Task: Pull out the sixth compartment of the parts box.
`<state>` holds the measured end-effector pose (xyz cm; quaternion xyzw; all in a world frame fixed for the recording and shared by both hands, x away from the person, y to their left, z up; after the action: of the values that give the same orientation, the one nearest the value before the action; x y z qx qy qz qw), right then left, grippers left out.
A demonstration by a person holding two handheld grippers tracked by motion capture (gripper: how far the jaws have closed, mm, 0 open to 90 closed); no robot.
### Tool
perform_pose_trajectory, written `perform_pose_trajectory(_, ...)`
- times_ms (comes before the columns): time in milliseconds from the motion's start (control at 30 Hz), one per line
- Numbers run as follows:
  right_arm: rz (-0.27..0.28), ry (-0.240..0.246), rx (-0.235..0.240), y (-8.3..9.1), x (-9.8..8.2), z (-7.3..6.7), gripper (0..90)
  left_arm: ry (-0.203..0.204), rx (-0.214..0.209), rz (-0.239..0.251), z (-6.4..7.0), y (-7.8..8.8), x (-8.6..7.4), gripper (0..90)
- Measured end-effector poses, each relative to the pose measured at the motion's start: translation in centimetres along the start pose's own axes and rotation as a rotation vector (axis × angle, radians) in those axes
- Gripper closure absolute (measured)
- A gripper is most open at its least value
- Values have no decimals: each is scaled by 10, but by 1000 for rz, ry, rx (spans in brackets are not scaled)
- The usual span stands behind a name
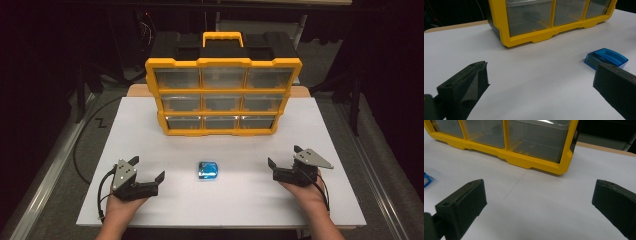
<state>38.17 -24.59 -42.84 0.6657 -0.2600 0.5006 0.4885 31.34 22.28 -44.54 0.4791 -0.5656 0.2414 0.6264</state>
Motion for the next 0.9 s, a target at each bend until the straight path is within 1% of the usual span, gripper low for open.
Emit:
perform_pose_trajectory(33, -1, -7, -3, -3, 3, 1, 7, 6, 2, 1, -1, 0, 0, 8)
perform_pose_trajectory(133, 1, -18, -5, -6, 6, 3, 7, 6, 2, 2, -1, 0, 0, 7)
perform_pose_trajectory(167, -2, -23, -10, -9, 9, 4, 7, 8, 1, 3, -1, 0, 0, 5)
perform_pose_trajectory(233, -11, -21, -13, -13, 11, 4, 7, 12, -17, 2, -1, -1, 0, 4)
perform_pose_trajectory(267, -11, -21, -13, -13, 11, 4, 7, 12, -17, 2, -1, -1, 0, 4)
perform_pose_trajectory(300, -18, -15, -20, -18, 13, 5, 7, 9, -20, 1, 0, -1, -1, 3)
perform_pose_trajectory(333, -18, -15, -20, -18, 13, 5, 7, 6, -21, -1, 0, -1, -1, 3)
perform_pose_trajectory(367, -17, -21, -26, -22, 16, 6, 7, 7, -24, 0, 1, -2, -1, 3)
perform_pose_trajectory(433, -14, -24, -28, -24, 17, 6, 7, 9, -24, 2, 1, -2, -1, 4)
perform_pose_trajectory(467, -14, -15, -39, -30, 19, 5, 7, 10, -23, -1, 0, -2, -1, 3)
perform_pose_trajectory(533, -15, -17, -38, -32, 20, 5, 7, 12, -20, 0, 0, -2, -1, 4)
perform_pose_trajectory(567, -20, -17, -42, -38, 21, 5, 7, 15, -19, 5, -1, -1, -2, 3)
perform_pose_trajectory(667, -17, -15, -45, -46, 23, 5, 7, 14, -18, 3, -1, -2, -2, 3)
perform_pose_trajectory(800, -32, -12, -63, -54, 25, 6, 7, 7, -17, -3, -1, -2, -3, 3)
perform_pose_trajectory(900, -41, -6, -71, -58, 26, 8, 8, 4, -6, 4, -1, -1, -2, 3)
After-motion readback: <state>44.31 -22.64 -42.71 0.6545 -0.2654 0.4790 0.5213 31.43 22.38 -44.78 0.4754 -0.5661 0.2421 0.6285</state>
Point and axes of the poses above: each handheld gripper's, and its own axes: y roughly backward along the jaws, x roughly out of its top, z roughly to its right, the point moved 2 cm from there along -y, roughly forward along the jaws, and after that the axes turned 7 degrees about -y, right-handed, at the moved point
